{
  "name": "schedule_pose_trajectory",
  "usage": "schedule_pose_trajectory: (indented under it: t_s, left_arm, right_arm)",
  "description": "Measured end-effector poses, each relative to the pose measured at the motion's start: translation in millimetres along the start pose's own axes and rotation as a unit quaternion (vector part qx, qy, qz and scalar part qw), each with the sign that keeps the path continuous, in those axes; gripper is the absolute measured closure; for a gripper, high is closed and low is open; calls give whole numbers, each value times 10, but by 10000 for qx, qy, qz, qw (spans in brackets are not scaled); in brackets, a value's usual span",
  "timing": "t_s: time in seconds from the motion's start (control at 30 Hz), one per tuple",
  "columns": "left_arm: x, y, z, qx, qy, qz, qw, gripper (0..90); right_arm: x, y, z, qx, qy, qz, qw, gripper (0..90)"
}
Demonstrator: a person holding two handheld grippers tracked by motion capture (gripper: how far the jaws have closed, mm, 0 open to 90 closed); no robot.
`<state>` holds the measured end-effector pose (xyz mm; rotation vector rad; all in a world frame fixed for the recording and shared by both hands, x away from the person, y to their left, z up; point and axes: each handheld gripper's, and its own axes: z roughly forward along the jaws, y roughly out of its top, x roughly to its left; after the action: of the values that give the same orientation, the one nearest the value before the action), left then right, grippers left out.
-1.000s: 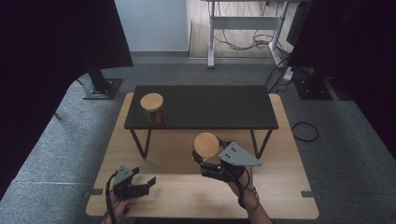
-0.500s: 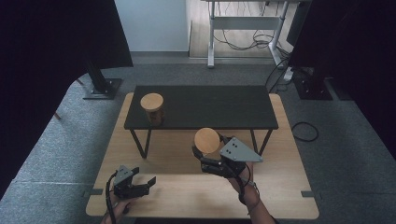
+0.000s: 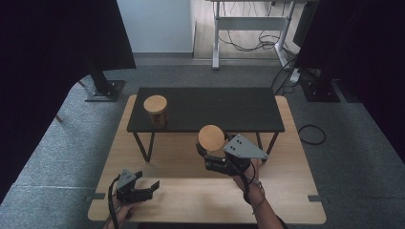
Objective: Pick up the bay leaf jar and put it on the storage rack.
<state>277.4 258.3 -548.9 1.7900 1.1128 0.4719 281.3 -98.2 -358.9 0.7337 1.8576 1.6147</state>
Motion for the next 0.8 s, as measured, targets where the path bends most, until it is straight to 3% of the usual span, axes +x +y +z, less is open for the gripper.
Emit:
schedule_pose_trajectory:
  t_s: [0.8]
  left_arm:
    - [-2,1,3,16,-14,-9,10000,98]
  right_arm:
    - [-92,149,106,-24,-105,-28,9999,253]
